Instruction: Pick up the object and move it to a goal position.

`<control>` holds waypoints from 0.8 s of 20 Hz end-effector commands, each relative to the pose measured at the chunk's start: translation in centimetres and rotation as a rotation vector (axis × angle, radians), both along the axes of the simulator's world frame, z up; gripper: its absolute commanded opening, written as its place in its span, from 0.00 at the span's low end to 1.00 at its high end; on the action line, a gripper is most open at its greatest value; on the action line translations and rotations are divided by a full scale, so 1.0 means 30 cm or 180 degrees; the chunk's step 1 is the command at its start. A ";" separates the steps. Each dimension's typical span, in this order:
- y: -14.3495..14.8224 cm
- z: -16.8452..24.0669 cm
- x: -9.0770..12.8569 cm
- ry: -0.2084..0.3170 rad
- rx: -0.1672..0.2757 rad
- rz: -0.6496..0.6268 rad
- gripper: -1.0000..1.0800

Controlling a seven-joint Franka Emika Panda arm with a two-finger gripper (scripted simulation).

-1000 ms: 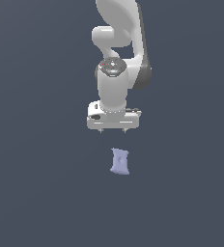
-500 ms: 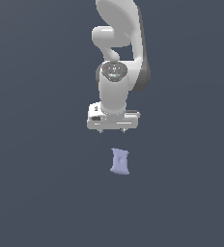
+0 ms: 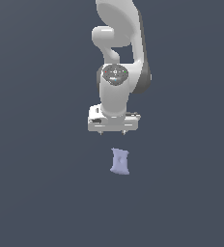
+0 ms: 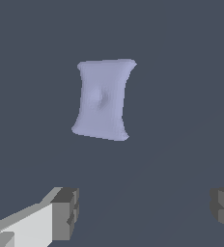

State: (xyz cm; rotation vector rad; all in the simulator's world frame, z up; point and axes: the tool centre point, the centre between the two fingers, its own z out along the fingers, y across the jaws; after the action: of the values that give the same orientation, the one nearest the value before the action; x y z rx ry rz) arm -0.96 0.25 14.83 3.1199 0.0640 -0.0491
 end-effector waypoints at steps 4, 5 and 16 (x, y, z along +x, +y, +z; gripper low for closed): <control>0.019 -0.042 0.052 -0.0018 0.0009 -0.0056 0.96; 0.024 -0.053 0.065 -0.0022 0.0012 -0.0071 0.96; 0.092 -0.212 0.217 -0.0083 0.0049 -0.0261 0.96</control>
State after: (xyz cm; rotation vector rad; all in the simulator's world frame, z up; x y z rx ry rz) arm 5.03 2.77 9.04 3.1350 -0.0520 -0.0141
